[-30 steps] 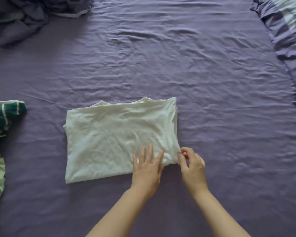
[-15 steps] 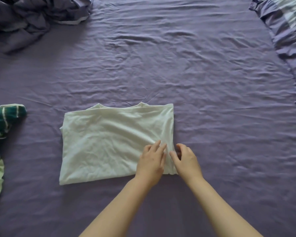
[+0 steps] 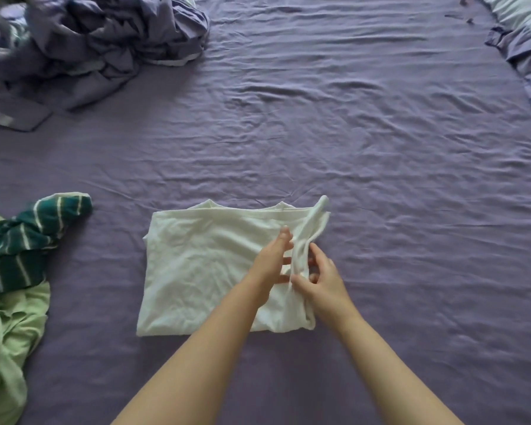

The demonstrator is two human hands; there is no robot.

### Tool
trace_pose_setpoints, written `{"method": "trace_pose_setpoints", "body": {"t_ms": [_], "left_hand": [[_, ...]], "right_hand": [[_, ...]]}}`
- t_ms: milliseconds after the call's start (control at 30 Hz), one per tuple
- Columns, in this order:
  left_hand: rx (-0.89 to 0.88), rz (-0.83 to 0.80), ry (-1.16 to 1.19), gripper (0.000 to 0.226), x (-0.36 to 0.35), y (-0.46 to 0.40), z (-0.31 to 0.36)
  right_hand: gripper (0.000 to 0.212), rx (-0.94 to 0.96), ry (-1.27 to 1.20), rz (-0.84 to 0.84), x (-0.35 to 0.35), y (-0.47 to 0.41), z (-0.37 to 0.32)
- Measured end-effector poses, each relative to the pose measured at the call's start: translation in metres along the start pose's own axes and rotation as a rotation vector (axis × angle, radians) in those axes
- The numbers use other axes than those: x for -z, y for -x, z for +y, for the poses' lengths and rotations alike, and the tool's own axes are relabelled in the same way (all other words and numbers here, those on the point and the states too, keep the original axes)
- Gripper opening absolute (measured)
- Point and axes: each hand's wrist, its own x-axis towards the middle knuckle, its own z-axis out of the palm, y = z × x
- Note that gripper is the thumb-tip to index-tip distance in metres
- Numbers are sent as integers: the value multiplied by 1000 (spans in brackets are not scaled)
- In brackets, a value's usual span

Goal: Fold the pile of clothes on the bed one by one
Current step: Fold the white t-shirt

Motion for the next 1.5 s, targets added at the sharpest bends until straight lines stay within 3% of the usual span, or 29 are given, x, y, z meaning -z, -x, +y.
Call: {"method": "trace_pose_setpoints", "body": {"t_ms": [133, 267, 367, 533, 900, 967, 1033, 1100, 1167, 1267, 1400, 1500], "left_hand": [[-11, -13, 20, 29, 40, 0, 26], [-97, 99, -67, 18, 89, -2, 37], [-134, 233, -241, 30, 129, 0, 36], [-193, 282, -374, 49, 193, -2, 20], [-215, 376, -547, 55, 273, -16, -25], [-156, 436, -598, 58, 276, -16, -33], [-60, 453, -474, 59, 272, -12, -38], [12, 434, -345, 57, 263, -7, -43], [66, 402, -258, 62, 253, -5, -50], [129, 404, -140, 66, 241, -5, -55], [94, 386, -20, 58, 234, 2, -54], [15, 342, -16, 45, 234, 21, -51]], "right_hand": [[68, 134, 166, -56, -41, 0, -19], [66, 191, 227, -103, -90, 0, -29], [63, 211, 251, -121, -129, 2, -35], [52, 228, 228, -139, -186, 0, -39], [62, 186, 428, -243, -264, -13, -22], [56, 224, 471, -175, -252, -12, -18], [50, 224, 577, 0, -233, -15, -13], [49, 151, 724, 185, -212, -19, -8], [56, 1, 791, 247, -195, -22, -4], [61, -158, 639, 242, -183, -25, -1], [36, -268, 254, 199, -169, -31, -8], [13, -227, 23, 128, -157, -22, -17]]}}
